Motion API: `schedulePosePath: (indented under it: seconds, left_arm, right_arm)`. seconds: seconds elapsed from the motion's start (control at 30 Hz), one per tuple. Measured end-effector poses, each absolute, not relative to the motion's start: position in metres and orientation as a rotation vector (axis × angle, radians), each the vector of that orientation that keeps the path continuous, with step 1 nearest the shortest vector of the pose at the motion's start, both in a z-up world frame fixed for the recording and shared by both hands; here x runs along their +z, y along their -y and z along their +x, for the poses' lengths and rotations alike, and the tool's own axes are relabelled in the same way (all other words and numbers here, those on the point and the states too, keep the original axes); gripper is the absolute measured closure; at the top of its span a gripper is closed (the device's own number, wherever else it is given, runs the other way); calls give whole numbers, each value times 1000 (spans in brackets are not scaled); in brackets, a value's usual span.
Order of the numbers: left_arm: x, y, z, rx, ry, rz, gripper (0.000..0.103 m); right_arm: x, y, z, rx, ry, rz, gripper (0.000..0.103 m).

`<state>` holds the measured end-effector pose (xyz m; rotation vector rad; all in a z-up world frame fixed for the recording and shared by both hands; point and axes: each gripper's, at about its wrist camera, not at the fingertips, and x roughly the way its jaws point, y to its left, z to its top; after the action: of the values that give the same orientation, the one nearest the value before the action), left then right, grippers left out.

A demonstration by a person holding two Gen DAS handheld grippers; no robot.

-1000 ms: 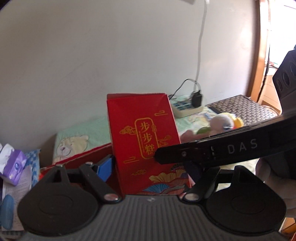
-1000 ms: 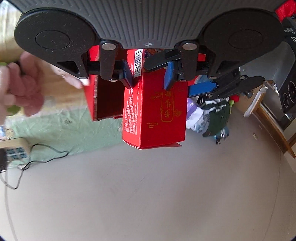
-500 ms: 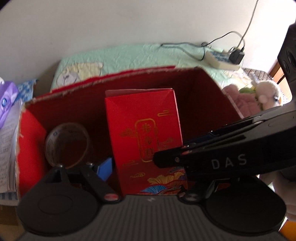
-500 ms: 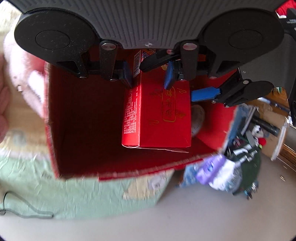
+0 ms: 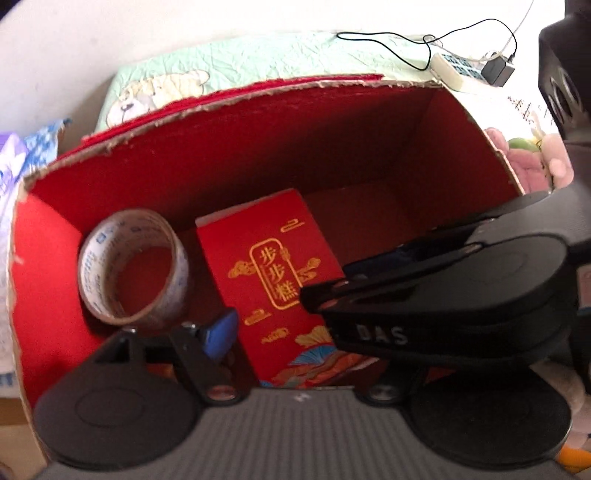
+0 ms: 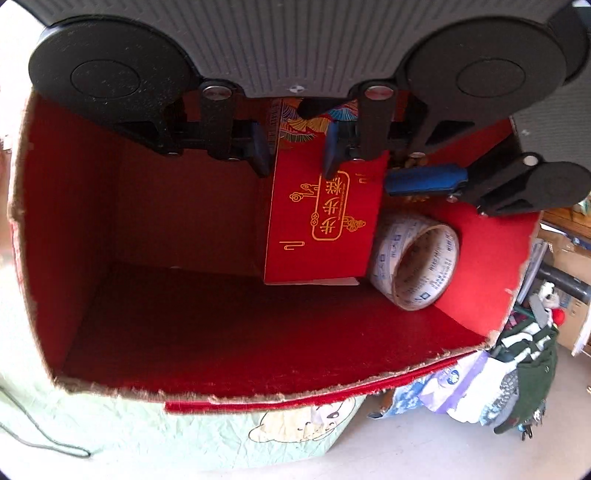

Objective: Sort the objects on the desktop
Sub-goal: 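Lift the red gift box with the right tool and carry it into the cardboard box, then lower the gift box beside the tape roll and open the right tool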

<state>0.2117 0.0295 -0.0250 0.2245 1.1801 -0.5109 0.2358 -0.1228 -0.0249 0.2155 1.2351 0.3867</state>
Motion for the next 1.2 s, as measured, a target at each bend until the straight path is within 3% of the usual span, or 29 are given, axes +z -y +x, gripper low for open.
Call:
schedulePosePath:
  seconds: [0.2,0.43,0.77,1.1,1.2]
  left_arm:
    - [-39,-33,216,-490,-1187,239,14]
    - [-30,-19,193,-486,-1076,388,18]
    - [-22,-31,152,-555,-1052,448,20]
    - [3,-53,155,-527,-1008,306,18]
    - [19,-64,148,-531,-967,286,13]
  right_arm:
    - [-29,130,237,419,-1248,286,73]
    - [-32,135,237,466,-1296,305,72]
    - [-34,127,201,488,-1356,301,68]
    - [-28,148,194,390,-1238,366,67]
    - [-15,153,182,384,-1156,361,65]
